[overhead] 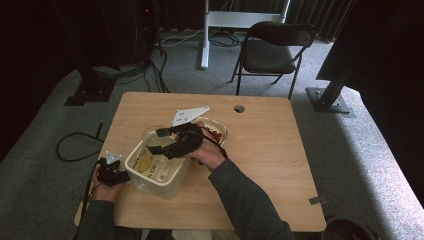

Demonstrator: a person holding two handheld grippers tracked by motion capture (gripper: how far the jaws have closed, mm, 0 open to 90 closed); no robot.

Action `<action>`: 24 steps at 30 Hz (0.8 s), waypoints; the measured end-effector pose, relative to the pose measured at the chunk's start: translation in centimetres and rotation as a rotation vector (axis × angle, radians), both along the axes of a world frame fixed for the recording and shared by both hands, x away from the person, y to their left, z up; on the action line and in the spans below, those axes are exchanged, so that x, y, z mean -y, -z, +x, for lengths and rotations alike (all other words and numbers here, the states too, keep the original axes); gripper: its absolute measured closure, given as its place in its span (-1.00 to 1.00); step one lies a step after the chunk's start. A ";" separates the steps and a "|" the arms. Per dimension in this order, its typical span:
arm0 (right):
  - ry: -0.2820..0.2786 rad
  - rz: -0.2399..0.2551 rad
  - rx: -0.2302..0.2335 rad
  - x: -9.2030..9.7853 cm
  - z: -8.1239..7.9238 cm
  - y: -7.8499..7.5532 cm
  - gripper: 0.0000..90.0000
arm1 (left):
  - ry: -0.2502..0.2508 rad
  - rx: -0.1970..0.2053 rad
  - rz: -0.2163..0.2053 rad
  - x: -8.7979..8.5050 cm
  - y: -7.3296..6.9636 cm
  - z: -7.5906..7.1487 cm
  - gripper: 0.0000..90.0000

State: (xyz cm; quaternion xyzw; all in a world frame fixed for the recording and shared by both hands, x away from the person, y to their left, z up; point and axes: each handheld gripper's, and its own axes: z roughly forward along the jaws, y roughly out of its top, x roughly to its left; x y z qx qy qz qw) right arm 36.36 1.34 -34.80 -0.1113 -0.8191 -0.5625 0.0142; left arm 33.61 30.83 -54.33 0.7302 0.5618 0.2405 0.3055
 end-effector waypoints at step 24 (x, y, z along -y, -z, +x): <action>0.031 0.005 -0.023 -0.8 0.3 0.0 -0.55 | 0.000 0.000 0.001 0.0 0.0 0.0 -0.45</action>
